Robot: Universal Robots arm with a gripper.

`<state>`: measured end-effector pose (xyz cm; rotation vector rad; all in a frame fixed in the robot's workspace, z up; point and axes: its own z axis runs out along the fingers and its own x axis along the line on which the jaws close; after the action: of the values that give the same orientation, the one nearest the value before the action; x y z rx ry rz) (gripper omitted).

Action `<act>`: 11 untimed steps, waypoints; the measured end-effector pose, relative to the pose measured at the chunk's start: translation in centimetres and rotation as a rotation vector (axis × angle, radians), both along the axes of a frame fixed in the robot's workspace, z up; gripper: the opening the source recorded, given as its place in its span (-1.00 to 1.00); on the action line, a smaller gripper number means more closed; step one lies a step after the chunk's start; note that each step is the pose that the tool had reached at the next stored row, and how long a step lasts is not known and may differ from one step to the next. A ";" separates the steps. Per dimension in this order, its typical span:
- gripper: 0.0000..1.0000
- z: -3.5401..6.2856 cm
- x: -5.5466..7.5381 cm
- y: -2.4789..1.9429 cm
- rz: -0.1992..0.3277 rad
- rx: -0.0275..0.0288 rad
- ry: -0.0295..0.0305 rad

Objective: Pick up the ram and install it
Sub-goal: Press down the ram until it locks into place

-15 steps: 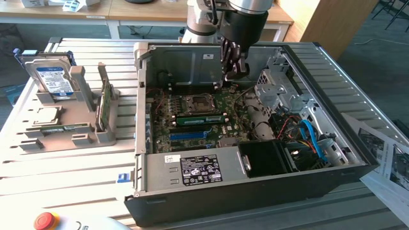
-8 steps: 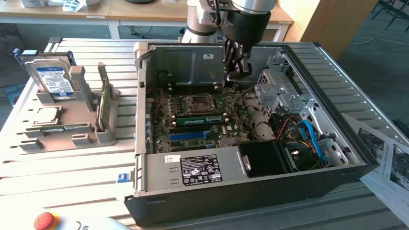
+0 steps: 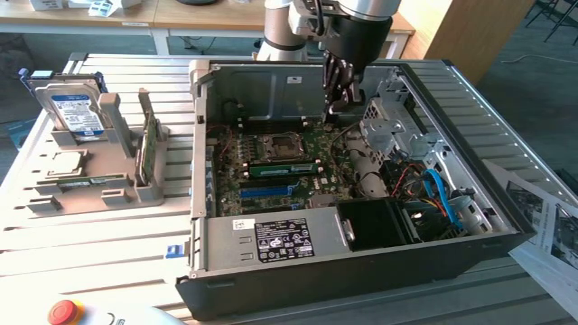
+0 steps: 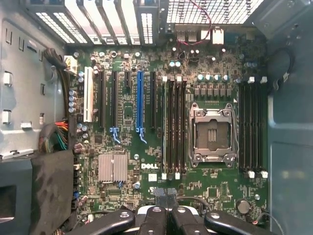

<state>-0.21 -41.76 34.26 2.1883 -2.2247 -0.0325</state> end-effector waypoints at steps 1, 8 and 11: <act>-0.79 -0.03 0.0 0.04 0.000 -0.0001 0.0001; -0.79 -0.86 0.1 0.25 0.000 -0.0002 0.0002; -0.79 -1.30 0.1 0.27 0.000 -0.0001 0.0003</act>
<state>-0.11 -41.49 32.97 2.1879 -2.2247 -0.0326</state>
